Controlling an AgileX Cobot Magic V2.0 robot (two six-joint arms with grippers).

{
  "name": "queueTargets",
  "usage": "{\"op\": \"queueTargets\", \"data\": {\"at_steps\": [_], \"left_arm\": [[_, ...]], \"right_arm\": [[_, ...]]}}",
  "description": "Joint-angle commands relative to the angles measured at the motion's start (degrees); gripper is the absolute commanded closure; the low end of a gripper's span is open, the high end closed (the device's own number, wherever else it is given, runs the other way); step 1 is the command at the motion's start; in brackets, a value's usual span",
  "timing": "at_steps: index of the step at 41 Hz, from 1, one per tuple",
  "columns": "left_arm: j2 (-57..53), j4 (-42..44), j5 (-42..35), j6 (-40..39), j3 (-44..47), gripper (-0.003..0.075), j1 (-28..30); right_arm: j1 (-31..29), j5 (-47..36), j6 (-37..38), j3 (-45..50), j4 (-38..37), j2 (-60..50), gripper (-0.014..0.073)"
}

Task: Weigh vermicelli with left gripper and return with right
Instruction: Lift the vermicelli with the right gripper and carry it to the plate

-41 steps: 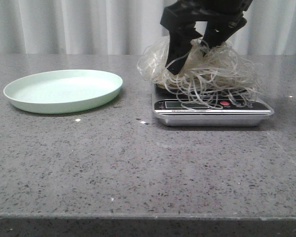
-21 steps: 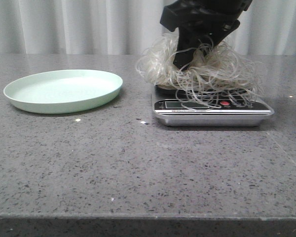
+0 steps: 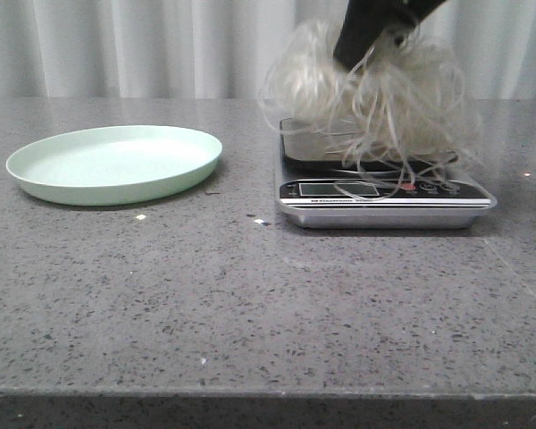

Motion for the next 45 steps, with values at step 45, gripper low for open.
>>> {"op": "queueTargets", "data": {"at_steps": [45], "left_arm": [[0.53, 0.19, -4.52, -0.55, -1.53, 0.0583, 0.1]], "right_arm": [[13.48, -20.06, -0.69, -23.69, 8.25, 12.08, 0.0442]]}}
